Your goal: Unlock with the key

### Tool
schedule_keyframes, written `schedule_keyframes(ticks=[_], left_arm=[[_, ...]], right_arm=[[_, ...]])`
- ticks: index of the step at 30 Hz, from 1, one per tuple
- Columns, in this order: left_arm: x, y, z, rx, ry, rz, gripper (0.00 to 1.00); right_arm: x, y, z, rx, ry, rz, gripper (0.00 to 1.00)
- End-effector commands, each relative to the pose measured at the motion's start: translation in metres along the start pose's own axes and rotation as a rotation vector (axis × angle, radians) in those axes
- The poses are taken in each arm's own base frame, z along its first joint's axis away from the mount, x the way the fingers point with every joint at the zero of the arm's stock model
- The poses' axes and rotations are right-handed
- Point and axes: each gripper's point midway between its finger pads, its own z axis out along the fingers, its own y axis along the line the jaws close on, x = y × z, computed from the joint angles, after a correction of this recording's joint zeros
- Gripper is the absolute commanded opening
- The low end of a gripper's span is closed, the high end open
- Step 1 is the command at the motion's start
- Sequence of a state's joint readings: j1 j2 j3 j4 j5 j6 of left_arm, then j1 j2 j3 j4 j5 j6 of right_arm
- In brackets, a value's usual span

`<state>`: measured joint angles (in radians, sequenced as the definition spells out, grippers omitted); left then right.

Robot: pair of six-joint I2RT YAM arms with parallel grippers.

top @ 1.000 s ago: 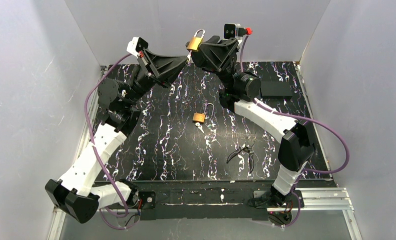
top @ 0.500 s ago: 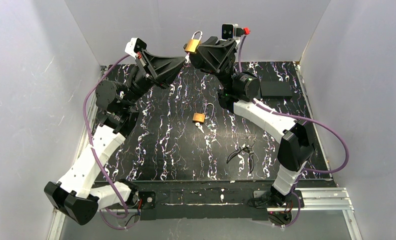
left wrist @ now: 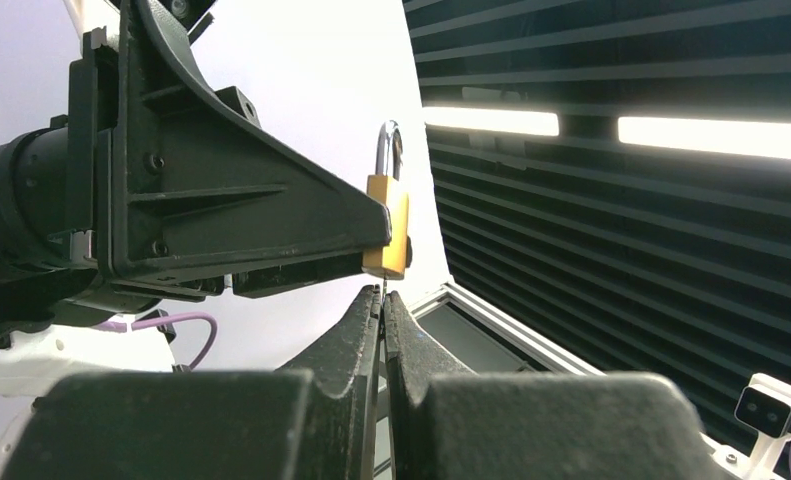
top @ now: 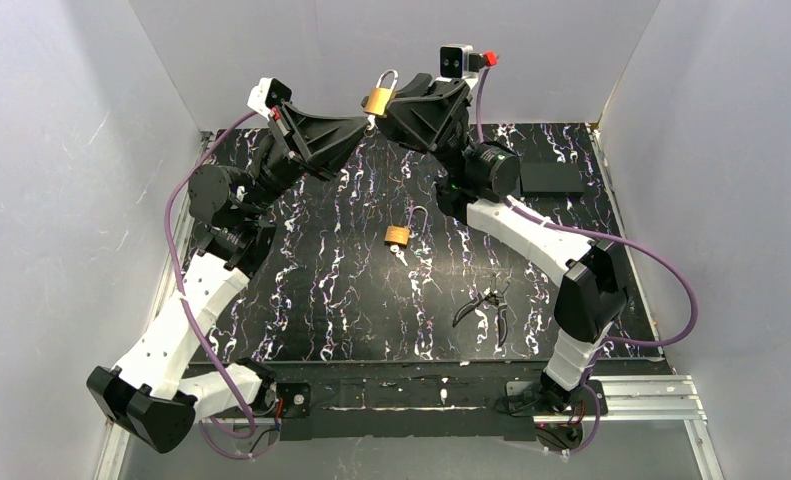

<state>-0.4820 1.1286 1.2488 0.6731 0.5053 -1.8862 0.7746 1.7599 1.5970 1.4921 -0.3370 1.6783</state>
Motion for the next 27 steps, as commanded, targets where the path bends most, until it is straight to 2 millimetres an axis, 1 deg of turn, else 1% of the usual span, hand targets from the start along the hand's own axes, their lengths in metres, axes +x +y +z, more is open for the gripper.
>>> schedule_keyframes(ticks=[1, 3, 14, 17, 22, 27], left_arm=[[-0.010, -0.008, 0.001, 0.029, -0.051, 0.014, 0.00], [-0.010, -0.008, 0.001, 0.029, -0.051, 0.012, 0.00], [-0.012, -0.005, -0.001, 0.023, -0.058, 0.009, 0.00], [-0.013, -0.006, -0.002, 0.025, -0.066, 0.006, 0.00], [-0.015, -0.006, -0.001, 0.026, -0.070, 0.006, 0.00], [-0.017, -0.004, -0.002, 0.019, -0.069, 0.013, 0.00]], right_arm=[[0.034, 0.059, 0.010, -0.179, 0.178, -0.092, 0.01], [0.038, 0.057, 0.012, -0.159, 0.208, -0.109, 0.01], [0.039, 0.054, 0.012, -0.142, 0.206, -0.108, 0.01], [0.048, 0.051, 0.014, -0.128, 0.250, -0.108, 0.01], [0.066, 0.039, 0.017, -0.082, 0.320, -0.112, 0.01], [0.070, 0.033, 0.017, -0.055, 0.332, -0.109, 0.01]])
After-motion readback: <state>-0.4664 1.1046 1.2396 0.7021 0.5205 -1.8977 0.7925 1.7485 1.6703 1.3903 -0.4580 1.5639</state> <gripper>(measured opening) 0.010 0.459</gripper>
